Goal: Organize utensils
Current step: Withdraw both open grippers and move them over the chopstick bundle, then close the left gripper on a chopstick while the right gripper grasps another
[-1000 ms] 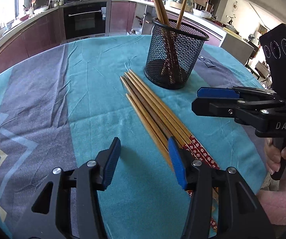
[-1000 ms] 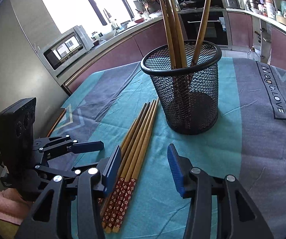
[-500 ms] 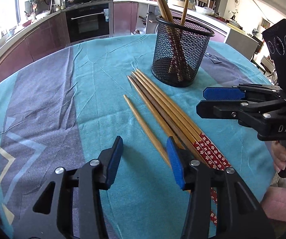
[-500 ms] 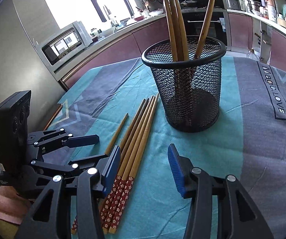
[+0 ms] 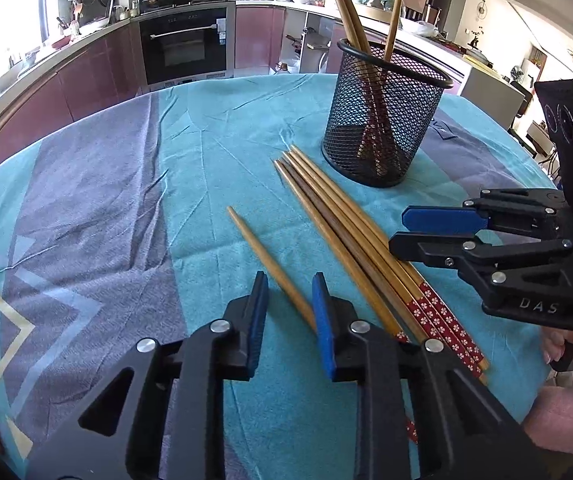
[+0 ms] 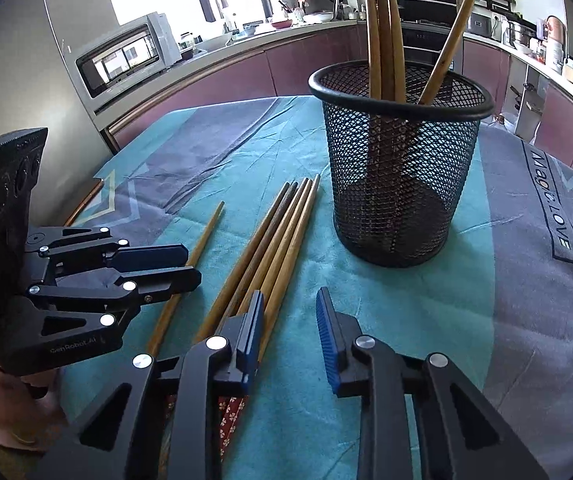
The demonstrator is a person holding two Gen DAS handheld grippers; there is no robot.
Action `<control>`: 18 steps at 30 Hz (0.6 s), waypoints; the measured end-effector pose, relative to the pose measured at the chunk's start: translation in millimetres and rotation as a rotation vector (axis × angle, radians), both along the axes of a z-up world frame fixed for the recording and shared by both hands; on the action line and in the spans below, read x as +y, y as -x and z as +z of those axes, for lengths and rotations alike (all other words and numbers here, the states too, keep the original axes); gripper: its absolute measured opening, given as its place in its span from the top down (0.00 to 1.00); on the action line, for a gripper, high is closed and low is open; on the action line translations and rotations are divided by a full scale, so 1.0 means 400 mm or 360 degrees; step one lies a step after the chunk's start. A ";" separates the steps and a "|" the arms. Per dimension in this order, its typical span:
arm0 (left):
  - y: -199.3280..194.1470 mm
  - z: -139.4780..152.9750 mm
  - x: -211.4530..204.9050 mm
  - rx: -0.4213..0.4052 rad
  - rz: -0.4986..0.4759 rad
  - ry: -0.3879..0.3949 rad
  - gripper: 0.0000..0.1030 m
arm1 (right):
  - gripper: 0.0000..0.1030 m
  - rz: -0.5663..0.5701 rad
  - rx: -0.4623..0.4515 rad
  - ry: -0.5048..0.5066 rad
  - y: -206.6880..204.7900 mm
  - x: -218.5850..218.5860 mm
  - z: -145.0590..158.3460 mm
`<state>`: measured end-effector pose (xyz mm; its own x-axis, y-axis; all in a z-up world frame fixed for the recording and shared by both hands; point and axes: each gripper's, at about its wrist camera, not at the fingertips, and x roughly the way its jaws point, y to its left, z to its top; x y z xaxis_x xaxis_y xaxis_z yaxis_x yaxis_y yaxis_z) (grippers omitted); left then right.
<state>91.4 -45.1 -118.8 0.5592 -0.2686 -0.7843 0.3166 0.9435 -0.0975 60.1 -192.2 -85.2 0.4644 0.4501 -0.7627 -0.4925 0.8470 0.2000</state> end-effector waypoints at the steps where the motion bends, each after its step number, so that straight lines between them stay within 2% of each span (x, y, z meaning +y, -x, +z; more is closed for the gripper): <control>1: -0.002 -0.001 -0.001 0.0000 0.0003 0.0002 0.79 | 0.75 0.0001 -0.0001 0.0002 0.000 0.001 -0.001; 5: -0.011 -0.003 -0.001 -0.0004 0.0011 0.0002 0.80 | 0.76 -0.0002 -0.0025 0.0062 0.001 0.013 -0.002; 7: -0.015 -0.004 -0.001 -0.0004 0.0013 0.0004 0.82 | 0.80 -0.0005 -0.0020 0.0098 -0.001 0.014 -0.005; 12: -0.018 -0.002 0.004 0.0002 0.0023 0.0004 0.81 | 0.81 -0.0010 -0.0021 0.0108 -0.004 0.017 -0.007; 18: -0.007 -0.004 0.012 0.0009 0.0026 -0.0015 0.72 | 0.81 -0.0012 -0.0030 0.0115 -0.016 0.031 -0.009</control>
